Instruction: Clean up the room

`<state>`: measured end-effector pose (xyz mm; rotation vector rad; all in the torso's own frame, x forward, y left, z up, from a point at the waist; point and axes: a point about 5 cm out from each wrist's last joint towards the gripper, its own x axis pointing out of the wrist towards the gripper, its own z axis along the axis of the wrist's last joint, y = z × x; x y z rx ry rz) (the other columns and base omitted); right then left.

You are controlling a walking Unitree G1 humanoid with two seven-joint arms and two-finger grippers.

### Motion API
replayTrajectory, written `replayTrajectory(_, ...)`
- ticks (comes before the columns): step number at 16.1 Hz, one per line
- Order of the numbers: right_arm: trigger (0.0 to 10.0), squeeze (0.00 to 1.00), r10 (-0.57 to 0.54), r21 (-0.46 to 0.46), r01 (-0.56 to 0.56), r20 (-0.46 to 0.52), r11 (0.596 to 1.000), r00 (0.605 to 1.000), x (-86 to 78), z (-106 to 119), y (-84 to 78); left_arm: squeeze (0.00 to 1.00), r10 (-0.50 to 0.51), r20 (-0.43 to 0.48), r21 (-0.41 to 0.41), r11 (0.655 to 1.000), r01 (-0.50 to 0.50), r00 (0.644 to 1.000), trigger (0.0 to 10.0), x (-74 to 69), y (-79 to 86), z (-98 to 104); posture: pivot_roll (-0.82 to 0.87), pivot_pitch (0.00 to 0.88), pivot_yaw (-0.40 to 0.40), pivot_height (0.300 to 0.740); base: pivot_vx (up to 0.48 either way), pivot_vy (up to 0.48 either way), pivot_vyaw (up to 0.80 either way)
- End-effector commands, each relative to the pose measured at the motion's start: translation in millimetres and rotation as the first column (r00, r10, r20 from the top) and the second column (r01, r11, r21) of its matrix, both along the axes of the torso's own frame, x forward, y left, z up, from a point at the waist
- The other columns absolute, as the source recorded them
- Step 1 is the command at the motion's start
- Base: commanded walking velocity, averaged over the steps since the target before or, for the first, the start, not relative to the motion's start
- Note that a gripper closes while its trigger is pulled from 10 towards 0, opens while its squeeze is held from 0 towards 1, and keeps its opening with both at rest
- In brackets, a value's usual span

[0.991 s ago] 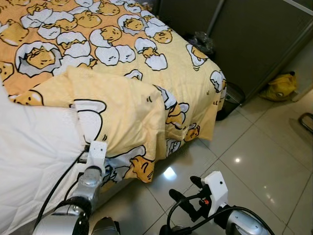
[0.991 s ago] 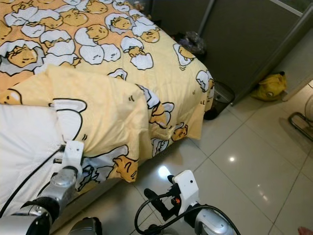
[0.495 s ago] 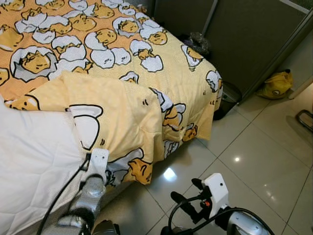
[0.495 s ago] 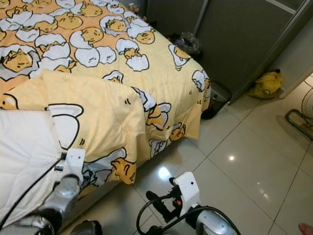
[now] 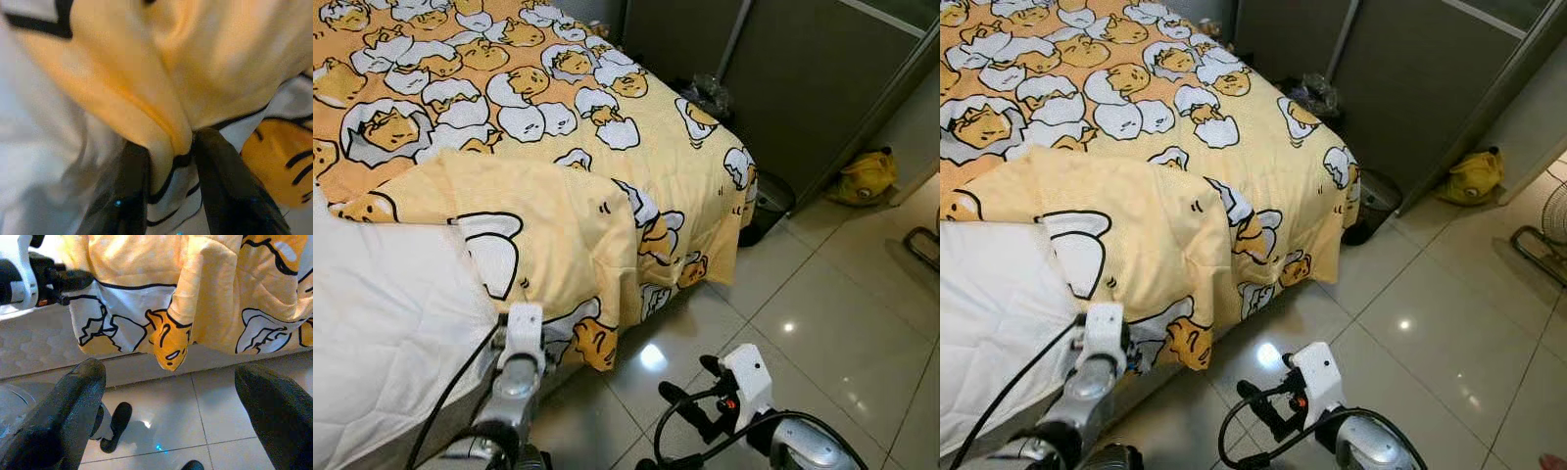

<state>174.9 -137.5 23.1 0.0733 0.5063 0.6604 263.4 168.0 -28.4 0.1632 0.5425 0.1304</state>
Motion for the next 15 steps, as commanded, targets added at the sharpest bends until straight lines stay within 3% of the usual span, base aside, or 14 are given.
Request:
replayTrajectory(1, 10.0, 0.0, -0.006, -0.026, 0.006, -0.001, 1.0, 1.0, 0.4, -2, -6.4, 0.0, -0.021, 0.002, -0.032, 0.999, 0.021, 1.0, 0.0, 1.2, -8.1, 0, -0.09, 0.041, -0.127, 0.74, 0.0, 0.0, 0.0)
replayTrajectory(5, 10.0, 0.0, -0.011, -0.028, 0.011, -0.006, 1.0, 1.0, 0.9, -3, -6.1, 0.0, -0.024, -0.074, -0.051, 0.999, 0.02, 0.997, 0.0, 0.0, -11.5, -5, -0.1, 0.052, -0.131, 0.74, 0.0, 0.0, 0.0)
replayTrajectory(11, 10.0, 0.0, -0.029, -0.032, 0.029, 0.001, 0.999, 1.0, 5.8, -4, -7.5, 0.0, -0.051, -0.057, -0.024, 0.998, 0.049, 0.997, 0.0, 2.2, 0.7, -1, -0.08, 0.036, -0.111, 0.74, 0.0, 0.0, 0.0)
replayTrajectory(15, 10.0, 0.0, -0.036, -0.01, 0.036, 0.054, 0.999, 0.998, 29.9, -2, 0.8, 0.0, -0.168, 0.099, -0.04, 0.984, 0.172, 0.981, 0.0, -12.2, 15.5, 4, 0.0, 0.0, -0.064, 0.74, 0.0, 0.0, 0.0)
